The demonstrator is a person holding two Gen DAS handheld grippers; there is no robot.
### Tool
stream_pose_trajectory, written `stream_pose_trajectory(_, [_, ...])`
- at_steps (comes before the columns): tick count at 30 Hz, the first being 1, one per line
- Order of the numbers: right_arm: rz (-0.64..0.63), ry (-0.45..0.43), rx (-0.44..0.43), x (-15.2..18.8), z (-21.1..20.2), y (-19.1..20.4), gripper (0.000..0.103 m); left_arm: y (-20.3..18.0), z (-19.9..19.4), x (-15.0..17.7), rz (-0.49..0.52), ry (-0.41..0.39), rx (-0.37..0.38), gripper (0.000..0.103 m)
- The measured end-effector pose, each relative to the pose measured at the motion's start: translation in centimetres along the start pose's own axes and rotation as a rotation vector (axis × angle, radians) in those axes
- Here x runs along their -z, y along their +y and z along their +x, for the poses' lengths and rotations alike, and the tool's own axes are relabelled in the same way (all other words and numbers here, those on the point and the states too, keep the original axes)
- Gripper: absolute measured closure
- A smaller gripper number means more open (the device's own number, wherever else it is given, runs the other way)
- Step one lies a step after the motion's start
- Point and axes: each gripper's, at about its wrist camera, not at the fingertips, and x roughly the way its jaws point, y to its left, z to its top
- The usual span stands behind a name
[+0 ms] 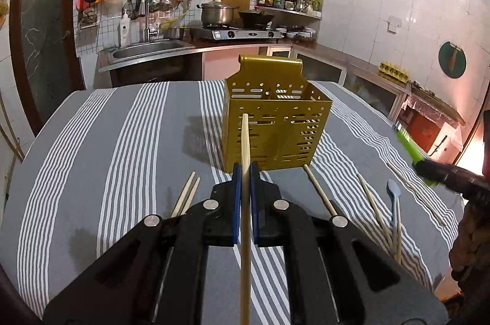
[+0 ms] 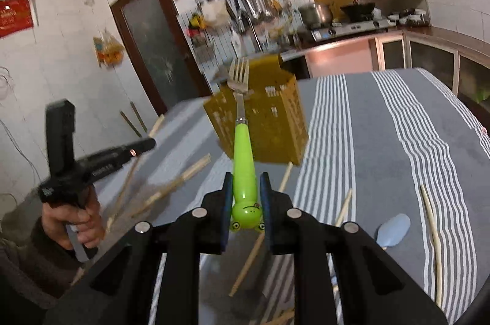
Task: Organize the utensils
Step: 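Lift the fork and chopstick and carry both toward the yellow caddy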
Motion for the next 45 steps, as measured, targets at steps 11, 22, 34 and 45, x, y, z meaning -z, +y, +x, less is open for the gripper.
stream_pose_trajectory(11, [-0.056,0.009,0.087,-1.6,1.3,0.5,0.085,0.1,-0.4,-1.4,-0.002,-0.033,-0.002,0.099])
stream_pose_trajectory(22, [-0.117,0.154,0.163,-4.8,3.5,0.5,0.085,0.3,1.9,-6.0,0.018,-0.018,0.006,0.099])
stream_pose_trajectory(34, [-0.129,0.102,0.161,-7.5,3.6,0.9,0.085,0.3,3.3,-9.6,-0.008,-0.096,0.043,0.099])
stream_pose_trajectory(45, [-0.105,-0.081,0.1,-9.7,5.4,0.5,0.085,-0.2,5.0,-13.0,-0.005,-0.221,0.099,0.099])
